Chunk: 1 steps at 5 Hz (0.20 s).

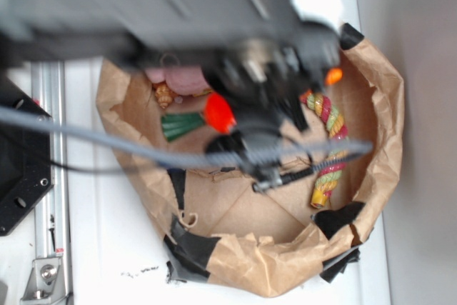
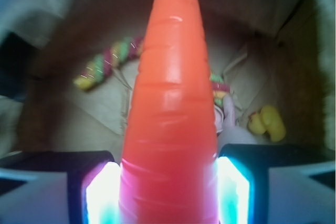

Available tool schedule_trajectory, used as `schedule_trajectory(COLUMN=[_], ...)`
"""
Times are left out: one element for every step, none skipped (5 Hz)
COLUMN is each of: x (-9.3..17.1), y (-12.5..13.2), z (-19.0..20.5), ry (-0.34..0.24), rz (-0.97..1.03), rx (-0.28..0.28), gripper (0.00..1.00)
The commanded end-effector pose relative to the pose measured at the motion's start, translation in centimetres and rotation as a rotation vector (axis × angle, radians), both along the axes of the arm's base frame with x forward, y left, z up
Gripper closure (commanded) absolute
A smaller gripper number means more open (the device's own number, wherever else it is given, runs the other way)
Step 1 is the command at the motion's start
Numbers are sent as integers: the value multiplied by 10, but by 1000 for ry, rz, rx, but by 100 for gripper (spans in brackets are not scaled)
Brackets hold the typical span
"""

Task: Grab the carrot.

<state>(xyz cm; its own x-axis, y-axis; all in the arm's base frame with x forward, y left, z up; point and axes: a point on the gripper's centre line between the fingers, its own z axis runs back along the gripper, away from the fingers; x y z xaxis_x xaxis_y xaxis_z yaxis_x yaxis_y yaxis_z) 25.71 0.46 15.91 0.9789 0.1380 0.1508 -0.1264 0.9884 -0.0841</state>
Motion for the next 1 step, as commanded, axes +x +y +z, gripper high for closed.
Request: schedule_trajectory(x=[7], y=[1], z=[33], ry=[-26], rz=[98], rx=[84], gripper=[100])
